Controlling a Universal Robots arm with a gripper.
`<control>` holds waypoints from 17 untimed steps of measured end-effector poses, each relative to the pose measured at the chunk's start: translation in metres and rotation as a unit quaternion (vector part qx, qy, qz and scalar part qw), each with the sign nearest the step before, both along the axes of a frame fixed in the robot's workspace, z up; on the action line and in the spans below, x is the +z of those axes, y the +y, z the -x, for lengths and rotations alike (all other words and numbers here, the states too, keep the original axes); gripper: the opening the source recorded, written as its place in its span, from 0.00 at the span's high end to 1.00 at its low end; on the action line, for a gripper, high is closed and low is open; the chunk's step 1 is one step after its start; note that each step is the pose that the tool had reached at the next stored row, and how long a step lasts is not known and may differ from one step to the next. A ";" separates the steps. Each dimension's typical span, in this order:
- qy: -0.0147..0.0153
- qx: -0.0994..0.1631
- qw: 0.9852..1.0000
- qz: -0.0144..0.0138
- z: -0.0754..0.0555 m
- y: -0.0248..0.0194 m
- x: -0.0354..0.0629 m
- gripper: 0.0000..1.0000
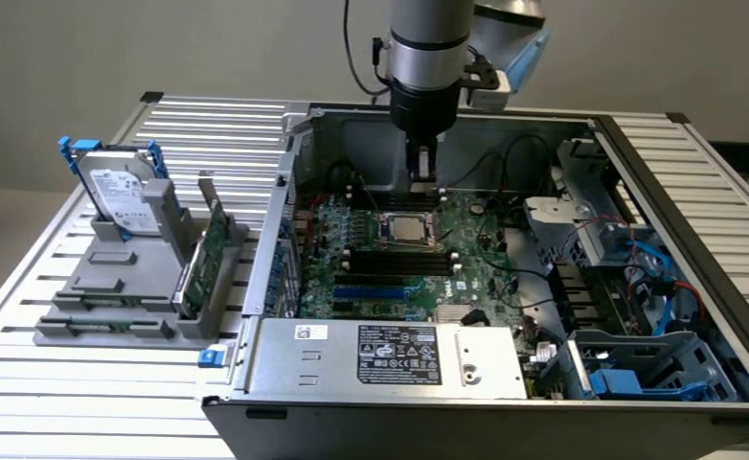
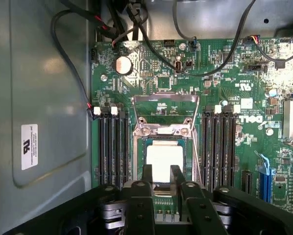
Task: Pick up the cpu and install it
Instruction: 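Close the cpu cover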
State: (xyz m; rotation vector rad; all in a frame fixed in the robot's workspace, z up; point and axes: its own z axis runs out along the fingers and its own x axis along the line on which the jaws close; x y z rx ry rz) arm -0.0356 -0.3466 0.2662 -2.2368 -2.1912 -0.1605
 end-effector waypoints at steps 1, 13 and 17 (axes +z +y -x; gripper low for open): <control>0.000 0.000 1.000 0.000 -0.002 0.0000 0.0007 0.76; 0.000 0.000 1.000 0.000 -0.054 0.0006 0.0029 0.89; 0.000 0.000 1.000 -0.001 -0.072 0.0005 0.0029 0.89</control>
